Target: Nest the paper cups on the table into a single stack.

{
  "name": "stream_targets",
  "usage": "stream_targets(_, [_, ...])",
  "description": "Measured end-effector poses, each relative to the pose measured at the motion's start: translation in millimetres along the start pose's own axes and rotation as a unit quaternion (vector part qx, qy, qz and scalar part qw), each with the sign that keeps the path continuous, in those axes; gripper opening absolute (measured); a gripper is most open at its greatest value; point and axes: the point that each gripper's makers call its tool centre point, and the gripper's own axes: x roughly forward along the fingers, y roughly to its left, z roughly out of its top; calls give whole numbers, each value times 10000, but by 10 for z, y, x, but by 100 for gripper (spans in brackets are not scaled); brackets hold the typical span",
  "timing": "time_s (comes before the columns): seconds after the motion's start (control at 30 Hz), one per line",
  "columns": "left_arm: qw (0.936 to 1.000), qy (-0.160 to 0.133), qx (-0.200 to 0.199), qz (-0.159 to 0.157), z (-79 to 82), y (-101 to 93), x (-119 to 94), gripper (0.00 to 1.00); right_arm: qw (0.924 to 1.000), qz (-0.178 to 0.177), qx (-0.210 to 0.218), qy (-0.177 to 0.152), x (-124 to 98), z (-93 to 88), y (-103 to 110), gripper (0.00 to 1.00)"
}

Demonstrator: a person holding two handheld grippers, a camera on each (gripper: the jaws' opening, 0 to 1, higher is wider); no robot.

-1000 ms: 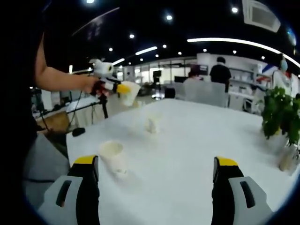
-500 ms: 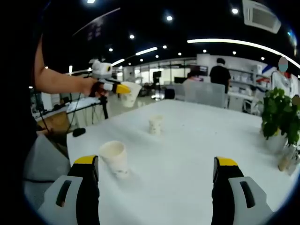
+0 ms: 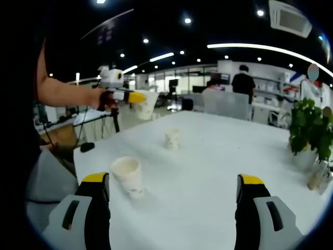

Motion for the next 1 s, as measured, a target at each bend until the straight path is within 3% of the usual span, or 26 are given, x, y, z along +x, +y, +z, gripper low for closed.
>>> stream_targets(0.47, [9994, -325, -30, -61, 81, -185, 25, 39, 10000, 18, -31, 21, 33, 25, 4, 100])
stream_targets(1.0, [9986, -426, -131, -277, -46, -514, 68, 39, 10000, 53, -39, 15, 44, 29, 44, 100])
